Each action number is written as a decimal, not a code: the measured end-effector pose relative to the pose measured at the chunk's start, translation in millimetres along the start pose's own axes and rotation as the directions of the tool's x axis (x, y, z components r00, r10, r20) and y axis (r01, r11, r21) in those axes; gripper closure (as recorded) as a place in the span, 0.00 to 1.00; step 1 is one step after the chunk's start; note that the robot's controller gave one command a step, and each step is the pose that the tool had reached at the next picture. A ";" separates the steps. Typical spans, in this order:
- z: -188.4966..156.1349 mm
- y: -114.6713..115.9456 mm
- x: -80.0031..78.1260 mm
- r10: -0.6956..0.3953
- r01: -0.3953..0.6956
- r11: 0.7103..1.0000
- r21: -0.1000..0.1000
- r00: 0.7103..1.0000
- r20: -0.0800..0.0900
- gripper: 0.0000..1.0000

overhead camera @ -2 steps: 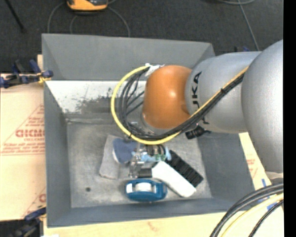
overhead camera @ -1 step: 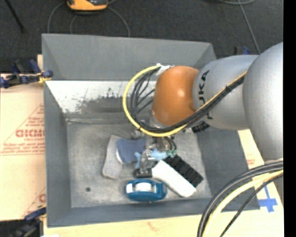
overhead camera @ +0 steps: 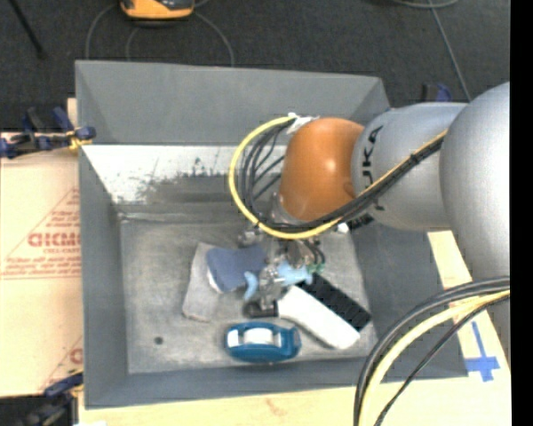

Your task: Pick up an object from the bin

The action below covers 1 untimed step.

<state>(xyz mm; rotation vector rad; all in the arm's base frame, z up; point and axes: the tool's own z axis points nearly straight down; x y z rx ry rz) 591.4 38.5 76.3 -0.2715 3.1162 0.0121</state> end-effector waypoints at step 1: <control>-2.0 2.8 11.1 0.112 -0.112 0.994 0.008 0.994 0.013 0.00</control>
Offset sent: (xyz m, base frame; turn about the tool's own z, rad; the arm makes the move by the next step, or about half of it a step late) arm -0.0405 -0.0090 -0.0063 0.0235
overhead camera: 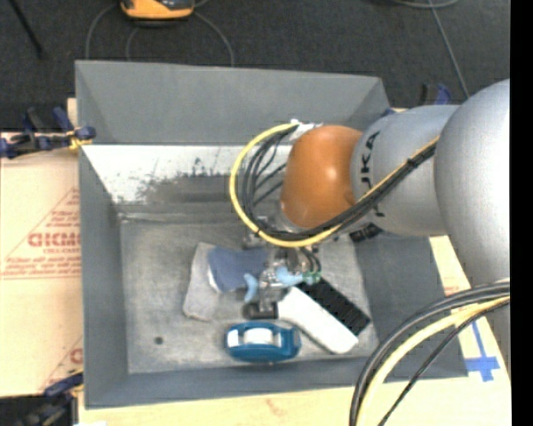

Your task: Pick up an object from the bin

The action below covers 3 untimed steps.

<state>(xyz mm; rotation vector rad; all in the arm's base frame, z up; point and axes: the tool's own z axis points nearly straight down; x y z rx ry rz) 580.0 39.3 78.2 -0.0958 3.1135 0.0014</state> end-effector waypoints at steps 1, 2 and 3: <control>-0.7 -2.7 12.9 0.018 -0.018 1.000 -0.002 1.000 0.003 0.00; -2.3 6.9 23.9 -0.122 0.122 0.993 0.000 0.993 -0.005 1.00; -2.3 6.8 23.9 -0.122 0.122 0.993 0.000 0.993 -0.005 1.00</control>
Offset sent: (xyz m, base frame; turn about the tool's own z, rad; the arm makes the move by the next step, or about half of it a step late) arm -0.0325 0.0065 -0.0082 -0.1275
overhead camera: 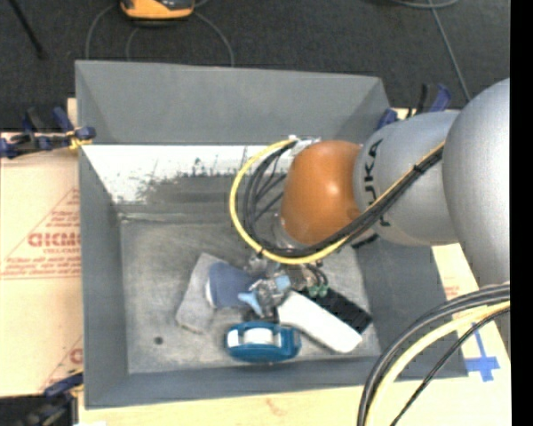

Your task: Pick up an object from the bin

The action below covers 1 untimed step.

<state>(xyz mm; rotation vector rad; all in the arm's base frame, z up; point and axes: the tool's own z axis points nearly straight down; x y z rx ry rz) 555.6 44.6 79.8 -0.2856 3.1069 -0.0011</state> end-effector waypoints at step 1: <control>-0.8 -0.2 -0.5 0.001 -0.001 1.000 0.000 1.000 -0.002 1.00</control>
Offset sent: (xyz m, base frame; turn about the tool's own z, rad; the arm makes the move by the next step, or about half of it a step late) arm 0.0001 0.0001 0.0280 0.0000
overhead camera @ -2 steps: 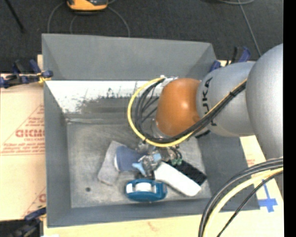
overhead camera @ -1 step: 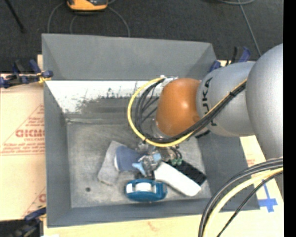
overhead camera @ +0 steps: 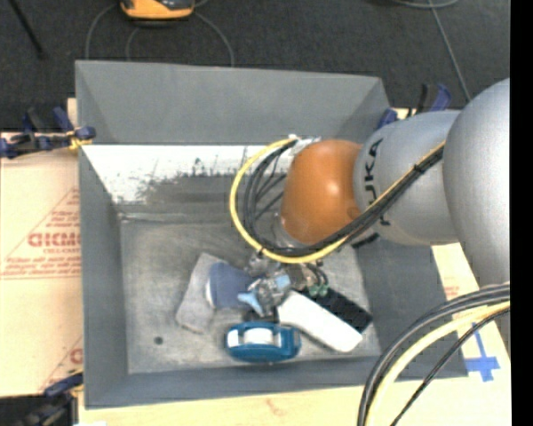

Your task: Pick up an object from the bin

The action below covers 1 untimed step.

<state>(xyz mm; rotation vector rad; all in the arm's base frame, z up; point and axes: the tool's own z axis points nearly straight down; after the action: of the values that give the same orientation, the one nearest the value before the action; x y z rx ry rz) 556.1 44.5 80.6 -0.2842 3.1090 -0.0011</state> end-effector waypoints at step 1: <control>-3.5 -0.3 0.8 0.002 -0.002 1.000 0.000 1.000 -0.005 1.00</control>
Offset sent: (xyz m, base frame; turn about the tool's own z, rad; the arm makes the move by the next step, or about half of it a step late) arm -0.0001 0.0000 0.0582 0.0000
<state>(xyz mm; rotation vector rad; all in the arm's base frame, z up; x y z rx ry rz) 555.3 44.1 84.2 -0.2822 3.1143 -0.0011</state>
